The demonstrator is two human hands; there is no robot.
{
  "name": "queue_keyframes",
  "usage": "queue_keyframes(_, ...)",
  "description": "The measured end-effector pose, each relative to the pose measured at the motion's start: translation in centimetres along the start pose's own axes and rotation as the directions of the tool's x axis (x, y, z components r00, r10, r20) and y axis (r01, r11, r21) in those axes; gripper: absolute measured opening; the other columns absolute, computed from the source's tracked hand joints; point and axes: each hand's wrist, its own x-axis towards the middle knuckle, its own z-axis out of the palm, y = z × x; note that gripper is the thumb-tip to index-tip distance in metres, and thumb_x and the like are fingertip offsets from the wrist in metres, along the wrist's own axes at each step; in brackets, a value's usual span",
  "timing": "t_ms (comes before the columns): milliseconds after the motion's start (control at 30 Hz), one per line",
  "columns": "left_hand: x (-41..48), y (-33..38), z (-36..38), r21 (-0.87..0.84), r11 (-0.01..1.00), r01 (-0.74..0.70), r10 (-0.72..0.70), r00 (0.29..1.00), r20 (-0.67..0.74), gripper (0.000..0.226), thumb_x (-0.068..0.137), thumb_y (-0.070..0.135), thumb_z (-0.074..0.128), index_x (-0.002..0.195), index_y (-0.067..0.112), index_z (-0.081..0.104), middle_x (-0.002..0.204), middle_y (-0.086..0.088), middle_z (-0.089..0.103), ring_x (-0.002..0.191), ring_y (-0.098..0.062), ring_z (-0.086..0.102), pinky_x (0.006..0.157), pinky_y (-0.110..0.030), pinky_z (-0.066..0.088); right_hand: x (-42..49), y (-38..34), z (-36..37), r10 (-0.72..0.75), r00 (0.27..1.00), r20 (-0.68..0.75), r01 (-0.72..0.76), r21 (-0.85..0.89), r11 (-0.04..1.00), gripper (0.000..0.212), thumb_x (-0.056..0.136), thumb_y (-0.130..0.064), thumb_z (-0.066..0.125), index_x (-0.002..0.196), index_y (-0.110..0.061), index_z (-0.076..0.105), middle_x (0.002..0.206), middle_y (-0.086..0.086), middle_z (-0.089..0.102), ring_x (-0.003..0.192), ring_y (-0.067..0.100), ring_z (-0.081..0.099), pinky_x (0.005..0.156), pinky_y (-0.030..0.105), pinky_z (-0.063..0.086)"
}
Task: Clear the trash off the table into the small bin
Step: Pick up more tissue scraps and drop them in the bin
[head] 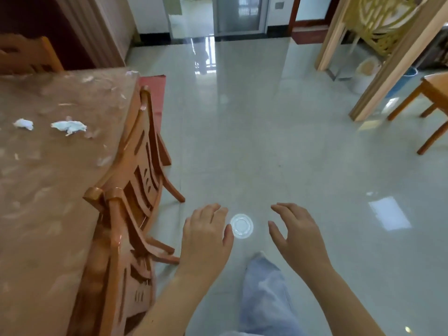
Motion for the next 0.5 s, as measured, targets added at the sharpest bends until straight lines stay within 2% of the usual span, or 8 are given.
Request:
queue_keyframes(100,7.0,1.1,1.5,0.018,0.998,0.052,-0.052,0.999,-0.017,0.04,0.078,0.027,0.04,0.1,0.006,0.066,0.098,-0.01,0.067,0.088,-0.028,0.063,0.077,-0.039,0.051,7.5,2.9,0.2,-0.077,0.996,0.035,0.077,0.023,0.997,0.029,0.073,-0.018,0.061,0.099,-0.006,0.065,0.096,0.011,0.068,0.086,0.032,0.063,0.076,0.038,0.05)
queue_keyframes(267,16.8,2.7,2.0,0.018,0.992,0.121,-0.119,0.99,-0.08,0.04,0.079,0.028,0.04,0.102,0.007,0.066,0.098,-0.008,0.067,0.089,-0.025,0.063,0.076,-0.036,0.051,18.9,5.7,0.0,-0.201,0.976,0.085,0.199,0.032,0.98,0.029,0.072,-0.009,0.073,0.1,-0.005,0.065,0.097,0.012,0.068,0.088,0.032,0.063,0.076,0.038,0.05)
queue_keyframes(500,23.1,-2.5,1.9,0.077,0.939,0.334,-0.321,0.936,-0.146,0.037,0.08,0.028,0.04,0.101,0.01,0.065,0.099,-0.004,0.066,0.092,-0.023,0.062,0.078,-0.036,0.049,30.5,4.0,4.3,-0.354,0.921,0.165,0.334,0.135,0.933,0.028,0.075,-0.01,0.07,0.101,-0.005,0.064,0.097,0.011,0.068,0.087,0.032,0.062,0.075,0.04,0.051)
